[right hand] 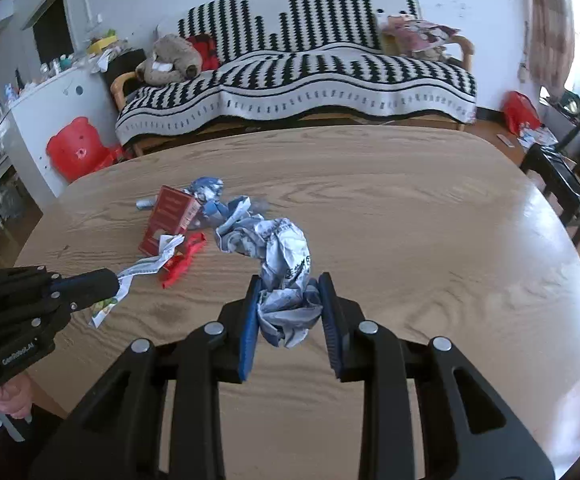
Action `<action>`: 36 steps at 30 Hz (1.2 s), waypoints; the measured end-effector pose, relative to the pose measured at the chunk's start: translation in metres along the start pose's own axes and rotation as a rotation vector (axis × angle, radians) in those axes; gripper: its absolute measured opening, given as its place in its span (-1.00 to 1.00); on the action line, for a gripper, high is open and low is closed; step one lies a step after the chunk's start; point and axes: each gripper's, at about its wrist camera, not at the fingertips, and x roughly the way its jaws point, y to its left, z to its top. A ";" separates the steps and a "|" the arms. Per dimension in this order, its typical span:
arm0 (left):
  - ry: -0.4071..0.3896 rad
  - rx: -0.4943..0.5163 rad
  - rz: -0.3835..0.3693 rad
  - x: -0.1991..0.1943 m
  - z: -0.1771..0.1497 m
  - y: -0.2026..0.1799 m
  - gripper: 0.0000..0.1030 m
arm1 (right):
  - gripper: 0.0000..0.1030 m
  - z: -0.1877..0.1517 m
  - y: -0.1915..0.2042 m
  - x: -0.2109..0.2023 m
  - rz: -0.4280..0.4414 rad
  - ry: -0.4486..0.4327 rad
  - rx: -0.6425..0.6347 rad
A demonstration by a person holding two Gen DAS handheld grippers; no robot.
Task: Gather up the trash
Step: 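Grasp the snack wrapper strip with the left tool while the right tool grasps crumpled foil, then carry the wrapper strip and foil over the bin and open both tools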
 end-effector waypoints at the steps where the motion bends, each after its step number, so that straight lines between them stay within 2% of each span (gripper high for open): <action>1: 0.001 0.015 -0.014 0.001 0.000 -0.009 -0.95 | -0.44 -0.005 -0.007 -0.008 -0.009 -0.001 0.010; 7: 0.010 0.088 -0.099 0.010 -0.006 -0.064 -0.95 | -0.44 -0.039 -0.050 -0.047 -0.079 -0.005 0.063; 15: 0.068 0.224 -0.241 0.029 -0.032 -0.149 -0.95 | -0.44 -0.099 -0.112 -0.086 -0.164 0.018 0.161; 22: 0.152 0.321 -0.336 0.055 -0.060 -0.207 -0.95 | -0.44 -0.159 -0.149 -0.105 -0.198 0.099 0.268; 24: 0.206 0.340 -0.364 0.070 -0.073 -0.224 -0.95 | -0.44 -0.176 -0.159 -0.106 -0.205 0.141 0.300; 30: 0.339 0.396 -0.385 0.104 -0.106 -0.253 -0.95 | -0.44 -0.234 -0.185 -0.093 -0.197 0.315 0.427; 36: 0.419 0.411 -0.360 0.137 -0.125 -0.263 -0.95 | -0.44 -0.252 -0.195 -0.081 -0.184 0.389 0.483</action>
